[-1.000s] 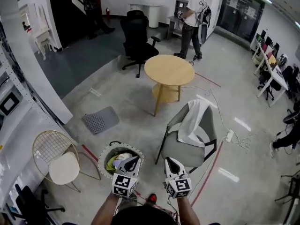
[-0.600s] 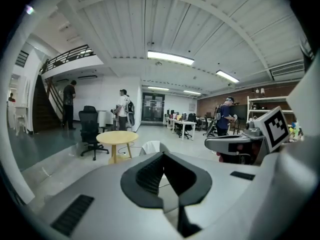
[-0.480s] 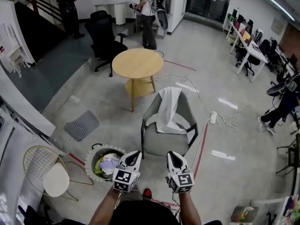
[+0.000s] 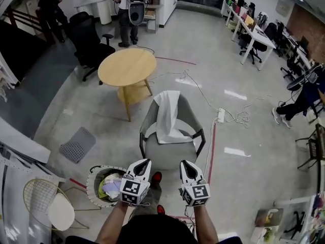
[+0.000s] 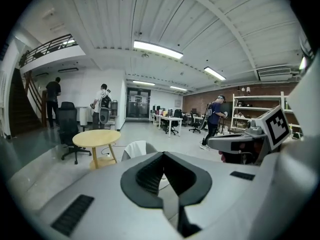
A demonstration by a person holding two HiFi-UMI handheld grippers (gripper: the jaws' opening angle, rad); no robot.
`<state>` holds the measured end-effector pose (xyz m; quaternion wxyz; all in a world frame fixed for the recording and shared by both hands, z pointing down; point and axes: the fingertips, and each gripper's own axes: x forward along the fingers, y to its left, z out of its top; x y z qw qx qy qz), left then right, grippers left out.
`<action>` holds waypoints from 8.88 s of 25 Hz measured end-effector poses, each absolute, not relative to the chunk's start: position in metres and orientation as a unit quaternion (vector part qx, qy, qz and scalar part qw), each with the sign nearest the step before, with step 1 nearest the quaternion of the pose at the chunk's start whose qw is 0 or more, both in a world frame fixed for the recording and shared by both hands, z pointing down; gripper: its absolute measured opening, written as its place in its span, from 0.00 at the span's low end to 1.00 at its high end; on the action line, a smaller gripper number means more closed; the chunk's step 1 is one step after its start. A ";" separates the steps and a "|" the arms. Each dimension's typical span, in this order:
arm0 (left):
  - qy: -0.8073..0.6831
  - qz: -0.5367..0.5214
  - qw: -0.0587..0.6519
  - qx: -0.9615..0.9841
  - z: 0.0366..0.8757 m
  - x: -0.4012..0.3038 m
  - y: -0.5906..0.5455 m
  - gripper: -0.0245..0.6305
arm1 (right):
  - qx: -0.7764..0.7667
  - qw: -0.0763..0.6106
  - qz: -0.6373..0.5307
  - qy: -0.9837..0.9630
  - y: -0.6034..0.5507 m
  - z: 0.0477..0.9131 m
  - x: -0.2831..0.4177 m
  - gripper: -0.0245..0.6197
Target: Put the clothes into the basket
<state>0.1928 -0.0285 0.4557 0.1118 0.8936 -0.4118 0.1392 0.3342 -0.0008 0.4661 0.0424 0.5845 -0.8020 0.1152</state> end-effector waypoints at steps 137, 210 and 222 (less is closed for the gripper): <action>-0.447 0.123 0.132 0.876 0.464 0.163 -0.060 0.05 | 0.606 0.068 0.069 -0.789 -0.054 0.400 0.363 0.09; -0.752 0.100 0.292 0.583 0.630 -0.337 0.148 0.05 | 0.174 0.192 0.134 -0.957 0.015 0.626 -0.235 0.09; -0.725 0.113 0.340 0.588 0.699 -0.348 0.140 0.05 | 0.188 0.277 0.173 -0.926 0.020 0.739 -0.231 0.09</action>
